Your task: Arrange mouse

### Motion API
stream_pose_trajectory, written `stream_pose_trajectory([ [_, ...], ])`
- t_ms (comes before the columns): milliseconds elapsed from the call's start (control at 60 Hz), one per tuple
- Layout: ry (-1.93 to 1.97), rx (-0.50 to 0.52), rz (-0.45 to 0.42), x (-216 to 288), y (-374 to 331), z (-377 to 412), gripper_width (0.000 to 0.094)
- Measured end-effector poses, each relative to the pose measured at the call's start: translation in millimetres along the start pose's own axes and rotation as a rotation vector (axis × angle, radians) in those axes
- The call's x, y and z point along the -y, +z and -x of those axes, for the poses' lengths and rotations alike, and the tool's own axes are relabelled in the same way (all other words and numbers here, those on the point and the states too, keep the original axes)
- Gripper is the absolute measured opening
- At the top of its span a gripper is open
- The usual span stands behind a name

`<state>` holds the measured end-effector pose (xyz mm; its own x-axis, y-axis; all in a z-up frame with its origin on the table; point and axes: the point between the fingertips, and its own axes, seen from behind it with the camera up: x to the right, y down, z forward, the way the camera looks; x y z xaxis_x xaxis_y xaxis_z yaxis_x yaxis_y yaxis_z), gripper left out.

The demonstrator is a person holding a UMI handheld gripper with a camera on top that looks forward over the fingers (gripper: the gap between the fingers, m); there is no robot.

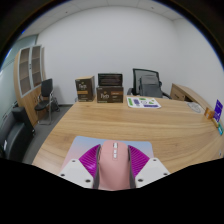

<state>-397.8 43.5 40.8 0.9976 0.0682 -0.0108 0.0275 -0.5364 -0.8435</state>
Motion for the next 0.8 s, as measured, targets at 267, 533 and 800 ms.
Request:
stream_pose_trajectory([
  [267, 0.038, -0.023, 0.051, -34.7, 11.7, 2.4, 0.0510],
  [533, 0.148, 0.055, 0.148, -43.2, -18.2, 11.2, 0.0832],
  [800, 0.186, 0.091, 0.079, -13.0, -121.0, 6.1, 0.0833],
])
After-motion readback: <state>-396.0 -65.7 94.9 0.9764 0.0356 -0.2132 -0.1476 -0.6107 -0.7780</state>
